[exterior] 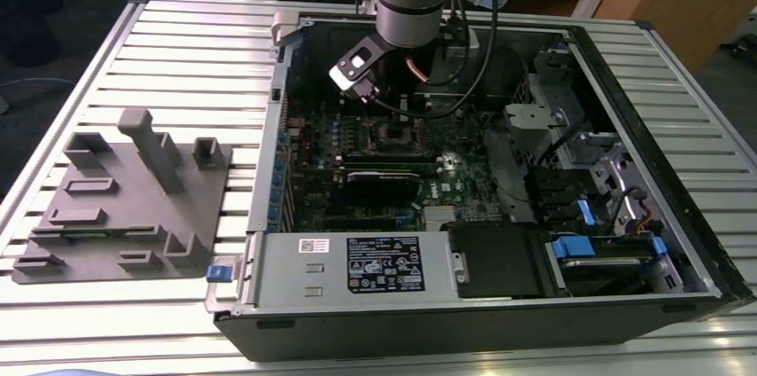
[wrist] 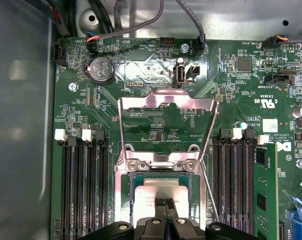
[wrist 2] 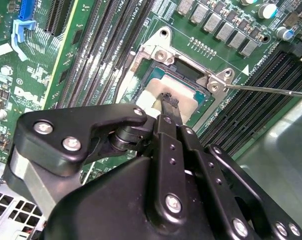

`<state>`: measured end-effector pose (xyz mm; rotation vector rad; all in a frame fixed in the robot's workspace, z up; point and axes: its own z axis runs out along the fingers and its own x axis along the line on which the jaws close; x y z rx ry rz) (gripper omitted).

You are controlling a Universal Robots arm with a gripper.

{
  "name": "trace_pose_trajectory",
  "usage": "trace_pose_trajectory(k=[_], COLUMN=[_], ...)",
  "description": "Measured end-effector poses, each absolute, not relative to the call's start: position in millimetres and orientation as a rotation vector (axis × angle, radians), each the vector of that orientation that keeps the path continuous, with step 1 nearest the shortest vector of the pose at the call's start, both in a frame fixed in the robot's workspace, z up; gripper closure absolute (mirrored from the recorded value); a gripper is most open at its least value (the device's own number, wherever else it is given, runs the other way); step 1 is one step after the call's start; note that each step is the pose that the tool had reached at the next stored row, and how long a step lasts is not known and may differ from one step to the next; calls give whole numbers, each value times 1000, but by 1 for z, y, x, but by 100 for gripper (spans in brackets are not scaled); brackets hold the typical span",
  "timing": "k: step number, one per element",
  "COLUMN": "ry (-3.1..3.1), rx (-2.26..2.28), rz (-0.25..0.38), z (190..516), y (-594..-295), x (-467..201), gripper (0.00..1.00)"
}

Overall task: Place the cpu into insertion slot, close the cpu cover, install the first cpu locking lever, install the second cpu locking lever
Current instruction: 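Place the cpu into insertion slot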

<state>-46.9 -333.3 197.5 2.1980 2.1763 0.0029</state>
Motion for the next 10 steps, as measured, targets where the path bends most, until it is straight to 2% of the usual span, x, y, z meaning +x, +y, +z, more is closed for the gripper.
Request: trace_pose_trajectory(k=[10], ry=[2177], rx=[2199], rz=[7], z=[203], y=[-333], x=[-47], gripper=[89])
